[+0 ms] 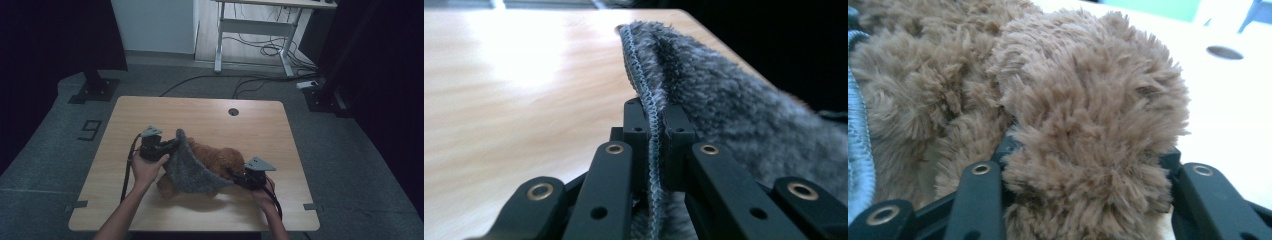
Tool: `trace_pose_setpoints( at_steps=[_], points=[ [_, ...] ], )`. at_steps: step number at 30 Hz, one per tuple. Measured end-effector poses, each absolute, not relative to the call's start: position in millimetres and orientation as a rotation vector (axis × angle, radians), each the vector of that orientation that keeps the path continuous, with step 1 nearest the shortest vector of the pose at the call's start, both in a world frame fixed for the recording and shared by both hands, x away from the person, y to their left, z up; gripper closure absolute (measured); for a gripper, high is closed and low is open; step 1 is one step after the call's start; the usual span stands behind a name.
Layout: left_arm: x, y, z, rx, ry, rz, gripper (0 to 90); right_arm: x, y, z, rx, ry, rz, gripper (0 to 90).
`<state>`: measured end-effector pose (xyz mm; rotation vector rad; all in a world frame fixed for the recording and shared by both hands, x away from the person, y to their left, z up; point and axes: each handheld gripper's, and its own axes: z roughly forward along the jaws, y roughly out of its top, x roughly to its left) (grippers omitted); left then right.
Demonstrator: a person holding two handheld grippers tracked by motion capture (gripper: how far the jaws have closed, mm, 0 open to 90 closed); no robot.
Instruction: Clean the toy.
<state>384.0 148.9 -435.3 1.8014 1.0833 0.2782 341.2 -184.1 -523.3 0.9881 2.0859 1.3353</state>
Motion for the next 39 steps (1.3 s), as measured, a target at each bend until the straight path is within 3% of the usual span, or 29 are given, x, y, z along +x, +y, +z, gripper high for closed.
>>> trace_pose_setpoints(
  at_steps=[8,14,17,23,28,35,38,39],
  points=[
    [390,90,-436,1.936,1.004,0.292,83.0,331,-178,-531,0.806,1.943,1.255,51.1],
    [387,95,-450,1.961,1.013,0.233,83.2,330,-184,-532,0.821,1.959,1.299,47.2],
    [382,99,-454,1.953,1.01,0.208,83.5,330,-187,-529,0.83,1.994,1.337,41.0],
    [365,99,-463,1.947,0.967,0.221,84.0,330,-202,-518,0.956,2.084,1.476,17.9],
    [357,102,-472,1.911,0.962,0.185,84.2,335,-222,-500,1.08,2.066,1.585,13.0],
    [348,106,-474,1.904,0.946,0.176,84.2,357,-205,-509,1.16,2.299,1.5,0.0],
    [347,107,-475,1.901,0.945,0.182,84.3,360,-198,-517,1.198,2.35,1.442,0.1],
    [347,107,-476,1.899,0.945,0.184,84.3,360,-197,-518,1.189,2.348,1.448,4.7]
  ],
)
